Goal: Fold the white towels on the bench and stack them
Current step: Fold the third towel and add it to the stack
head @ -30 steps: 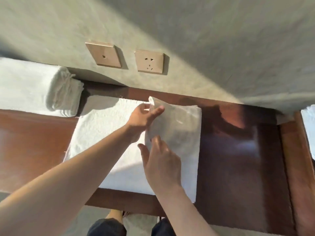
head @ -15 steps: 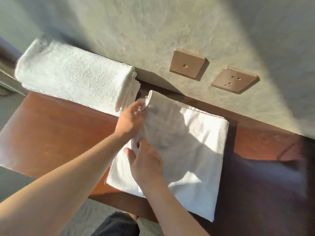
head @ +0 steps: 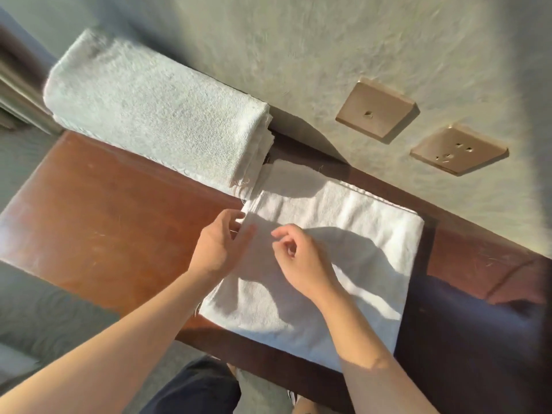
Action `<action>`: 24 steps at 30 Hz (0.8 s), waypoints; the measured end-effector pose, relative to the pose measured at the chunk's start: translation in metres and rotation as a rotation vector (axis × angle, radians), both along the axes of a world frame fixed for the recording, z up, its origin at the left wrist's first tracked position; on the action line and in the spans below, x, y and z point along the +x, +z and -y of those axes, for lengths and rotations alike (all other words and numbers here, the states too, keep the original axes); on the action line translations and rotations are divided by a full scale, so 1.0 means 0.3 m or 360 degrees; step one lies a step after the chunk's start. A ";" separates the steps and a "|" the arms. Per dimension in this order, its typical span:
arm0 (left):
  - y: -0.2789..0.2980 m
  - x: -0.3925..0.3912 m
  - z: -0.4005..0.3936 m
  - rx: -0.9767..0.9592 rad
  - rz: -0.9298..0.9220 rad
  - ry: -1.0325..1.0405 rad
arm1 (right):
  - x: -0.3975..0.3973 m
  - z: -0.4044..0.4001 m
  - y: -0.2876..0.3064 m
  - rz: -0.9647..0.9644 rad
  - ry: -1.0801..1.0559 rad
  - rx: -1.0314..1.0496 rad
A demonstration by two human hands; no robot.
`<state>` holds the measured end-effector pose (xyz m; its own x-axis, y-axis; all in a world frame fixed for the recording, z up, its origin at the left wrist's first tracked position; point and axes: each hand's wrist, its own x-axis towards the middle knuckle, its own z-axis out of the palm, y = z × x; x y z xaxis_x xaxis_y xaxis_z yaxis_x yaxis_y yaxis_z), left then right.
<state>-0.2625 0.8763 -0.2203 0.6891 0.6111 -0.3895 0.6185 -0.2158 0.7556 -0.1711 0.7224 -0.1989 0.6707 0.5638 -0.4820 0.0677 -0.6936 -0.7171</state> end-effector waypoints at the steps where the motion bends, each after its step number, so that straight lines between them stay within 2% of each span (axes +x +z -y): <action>1: 0.001 -0.039 0.004 0.0003 -0.0057 -0.0020 | 0.036 0.003 0.003 0.0132 -0.0048 0.0037; 4: 0.017 -0.136 0.026 0.0055 -0.0248 -0.0129 | 0.126 -0.037 0.011 0.0377 0.0008 0.0153; 8: 0.038 -0.225 0.063 0.0154 -0.0493 -0.0245 | 0.183 -0.140 -0.021 0.0692 0.0442 -0.0056; 11: 0.040 -0.262 0.089 0.0179 -0.0432 -0.0160 | 0.182 -0.175 -0.055 0.0841 0.0676 -0.0362; 14: 0.018 -0.286 0.095 0.0137 -0.0406 -0.0056 | 0.173 -0.156 -0.081 0.0992 0.0783 -0.0477; 17: -0.021 -0.299 0.103 0.0127 -0.0434 0.0008 | 0.184 -0.138 -0.088 0.0970 0.0748 -0.0381; 20: -0.033 -0.302 0.119 0.0259 -0.0404 0.0049 | 0.215 -0.083 -0.100 0.0861 0.0790 -0.0219; 24: -0.032 -0.274 0.137 0.0658 -0.0312 -0.0039 | 0.262 0.079 -0.130 0.0939 0.0947 -0.0213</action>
